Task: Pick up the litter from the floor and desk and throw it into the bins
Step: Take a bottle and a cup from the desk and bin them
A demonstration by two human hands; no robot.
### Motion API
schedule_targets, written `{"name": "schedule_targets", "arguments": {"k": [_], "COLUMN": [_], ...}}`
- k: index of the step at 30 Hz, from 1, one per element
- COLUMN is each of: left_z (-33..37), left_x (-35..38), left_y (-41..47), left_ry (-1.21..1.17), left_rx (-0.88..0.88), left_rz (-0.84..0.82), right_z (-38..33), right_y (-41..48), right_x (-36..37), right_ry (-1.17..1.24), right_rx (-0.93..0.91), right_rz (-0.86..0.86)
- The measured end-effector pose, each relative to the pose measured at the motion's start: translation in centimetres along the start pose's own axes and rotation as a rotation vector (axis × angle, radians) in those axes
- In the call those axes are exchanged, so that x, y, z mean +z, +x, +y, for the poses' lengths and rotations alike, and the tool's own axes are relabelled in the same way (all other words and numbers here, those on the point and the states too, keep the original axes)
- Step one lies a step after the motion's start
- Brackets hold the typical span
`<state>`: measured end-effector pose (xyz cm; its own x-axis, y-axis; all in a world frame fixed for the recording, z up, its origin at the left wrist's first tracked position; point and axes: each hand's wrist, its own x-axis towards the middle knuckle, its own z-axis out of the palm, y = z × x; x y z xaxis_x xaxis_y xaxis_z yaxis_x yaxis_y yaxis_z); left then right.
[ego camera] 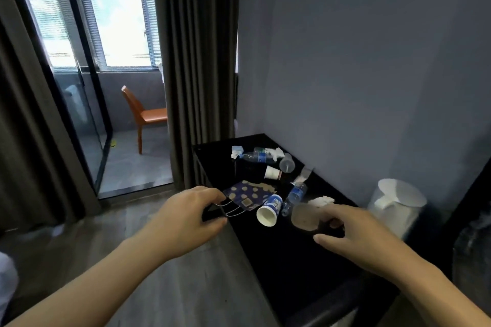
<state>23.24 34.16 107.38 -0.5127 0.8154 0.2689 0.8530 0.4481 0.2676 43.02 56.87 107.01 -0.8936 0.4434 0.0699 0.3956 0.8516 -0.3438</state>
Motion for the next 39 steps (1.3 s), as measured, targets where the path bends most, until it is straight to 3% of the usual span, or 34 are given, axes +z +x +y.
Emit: {"name": "schedule_targets", "arguments": {"k": [7,24,39], "left_z": [-5.7,-11.6,-20.1], "left_x": [4.3,15.0,23.0], "left_y": [6.8,24.6,36.9], "left_ry": [-0.102,-0.223,-0.284], "left_rx": [0.033,0.035,0.160], "left_rz": [-0.110,-0.278,-0.489], "right_z": [1.4,11.1,10.4], "right_y": [6.2,22.4,30.4], "right_x": [4.4,9.7,15.9], "right_ry": [0.046,0.250,0.349], "right_rx": [0.143,0.366,0.714], "right_rz": [-0.102,-0.213,-0.108]}}
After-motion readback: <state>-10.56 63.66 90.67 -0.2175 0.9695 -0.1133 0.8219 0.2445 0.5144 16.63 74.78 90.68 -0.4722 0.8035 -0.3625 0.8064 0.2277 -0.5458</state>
